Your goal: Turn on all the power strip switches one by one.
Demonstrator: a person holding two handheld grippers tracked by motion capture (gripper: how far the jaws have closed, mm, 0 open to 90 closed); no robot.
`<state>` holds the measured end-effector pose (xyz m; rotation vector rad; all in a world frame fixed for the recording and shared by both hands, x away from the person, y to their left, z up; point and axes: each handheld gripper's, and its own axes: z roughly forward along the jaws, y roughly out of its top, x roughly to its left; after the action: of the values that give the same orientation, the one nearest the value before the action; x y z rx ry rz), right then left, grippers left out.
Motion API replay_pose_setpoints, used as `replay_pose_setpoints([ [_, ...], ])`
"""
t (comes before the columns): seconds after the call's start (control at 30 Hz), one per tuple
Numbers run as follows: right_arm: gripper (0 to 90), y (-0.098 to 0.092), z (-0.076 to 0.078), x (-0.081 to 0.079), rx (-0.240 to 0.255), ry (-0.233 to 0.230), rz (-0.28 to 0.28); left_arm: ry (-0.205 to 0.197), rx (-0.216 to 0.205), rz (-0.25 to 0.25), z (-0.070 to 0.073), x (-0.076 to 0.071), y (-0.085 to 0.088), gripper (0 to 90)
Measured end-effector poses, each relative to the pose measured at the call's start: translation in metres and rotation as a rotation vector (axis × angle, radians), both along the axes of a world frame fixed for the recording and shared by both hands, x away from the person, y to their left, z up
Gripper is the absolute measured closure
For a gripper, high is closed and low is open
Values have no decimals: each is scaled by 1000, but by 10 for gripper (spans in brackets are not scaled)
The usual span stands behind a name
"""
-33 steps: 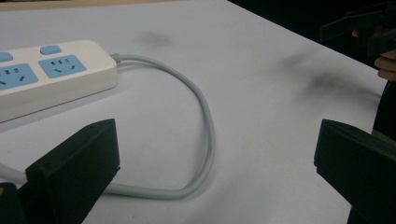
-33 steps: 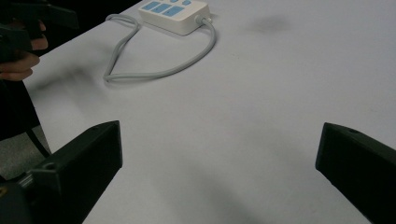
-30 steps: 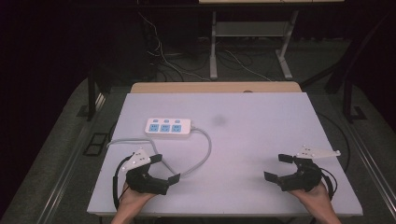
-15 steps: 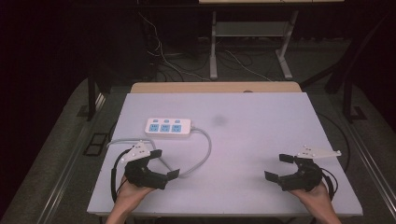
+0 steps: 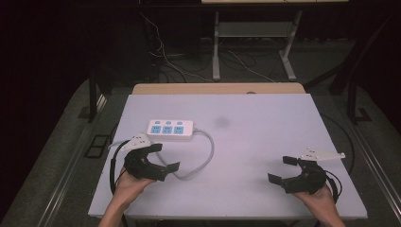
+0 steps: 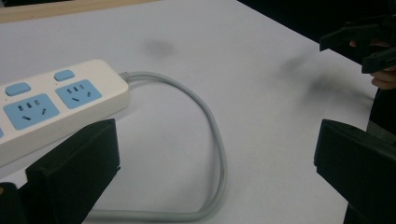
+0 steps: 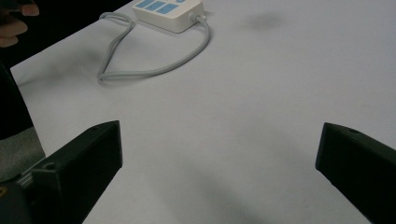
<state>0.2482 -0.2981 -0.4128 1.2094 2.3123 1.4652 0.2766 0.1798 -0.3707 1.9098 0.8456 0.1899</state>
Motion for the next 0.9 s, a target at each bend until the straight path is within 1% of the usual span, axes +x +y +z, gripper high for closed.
replay_pose_setpoints([
  [0.27, 5, -1, 0, 0, 2, 1, -3, 12, 9, -14, 12, 12, -1, 0],
  [0.5, 5, -1, 0, 0, 3, 1, -6, 22, 27, -17, 18, 23, -4, 0],
  [0.7, 5, -1, 0, 0, 1, -2, -6, 27, 39, -30, 26, 32, -6, 0],
  [0.8, 5, -1, 0, 0, 0, -1, -5, 27, 54, -34, 30, 38, -8, 0],
  [0.9, 5, -1, 0, 0, -1, -1, -6, 26, 59, -33, 35, 45, -9, 0],
])
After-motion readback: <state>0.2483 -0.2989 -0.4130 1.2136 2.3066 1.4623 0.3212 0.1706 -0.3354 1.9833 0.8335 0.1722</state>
